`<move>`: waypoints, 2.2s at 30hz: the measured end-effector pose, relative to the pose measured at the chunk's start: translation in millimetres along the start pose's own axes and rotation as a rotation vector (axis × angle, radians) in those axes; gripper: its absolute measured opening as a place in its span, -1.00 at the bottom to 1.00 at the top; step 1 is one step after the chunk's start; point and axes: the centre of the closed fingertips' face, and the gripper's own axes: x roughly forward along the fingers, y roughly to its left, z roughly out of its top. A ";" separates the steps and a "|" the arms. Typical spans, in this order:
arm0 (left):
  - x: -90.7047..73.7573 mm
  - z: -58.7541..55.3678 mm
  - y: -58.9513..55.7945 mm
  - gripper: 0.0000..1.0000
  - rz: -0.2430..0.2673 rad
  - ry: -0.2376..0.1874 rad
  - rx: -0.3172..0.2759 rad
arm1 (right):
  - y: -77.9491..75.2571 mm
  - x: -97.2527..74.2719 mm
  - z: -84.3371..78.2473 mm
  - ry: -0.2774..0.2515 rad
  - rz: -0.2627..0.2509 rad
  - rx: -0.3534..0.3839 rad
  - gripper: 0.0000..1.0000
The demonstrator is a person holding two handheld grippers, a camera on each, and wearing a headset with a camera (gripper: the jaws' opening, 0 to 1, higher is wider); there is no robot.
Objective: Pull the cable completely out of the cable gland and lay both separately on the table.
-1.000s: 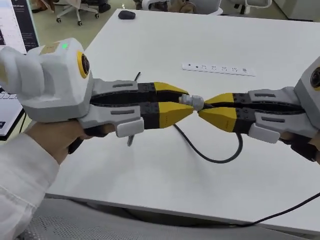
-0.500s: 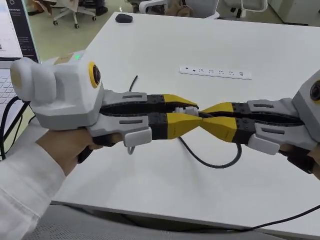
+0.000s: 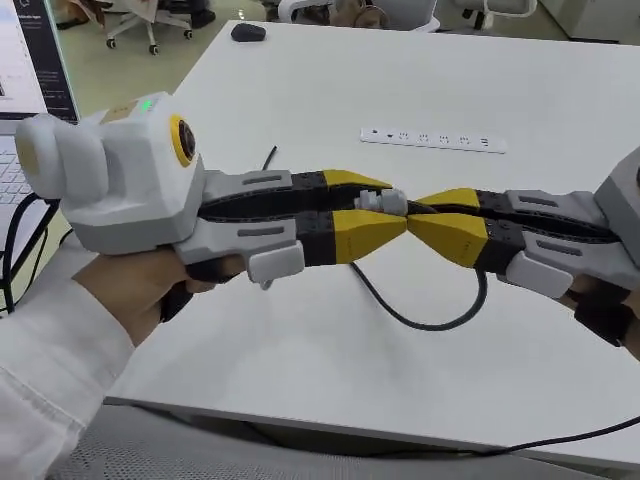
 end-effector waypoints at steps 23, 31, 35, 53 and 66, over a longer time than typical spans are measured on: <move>-14.4 -17.8 7.3 -0.66 0.035 0.092 -0.038 | -8.2 -9.0 -46.2 0.222 -0.029 0.015 -0.94; -16.5 -35.1 6.3 -0.66 0.043 0.139 -0.036 | -10.2 -22.1 -72.7 0.293 -0.059 0.058 -0.93; -19.7 -37.6 9.6 -0.66 0.054 0.134 -0.043 | -16.1 -31.9 -80.9 0.317 -0.090 0.035 -0.93; -25.1 -32.7 15.7 -0.66 0.093 0.097 -0.060 | -24.2 -52.5 -91.5 0.373 -0.144 0.049 -0.92; -18.9 -31.2 13.0 -0.66 0.083 0.105 -0.033 | -20.9 -23.8 -16.8 0.179 -0.092 0.000 -0.50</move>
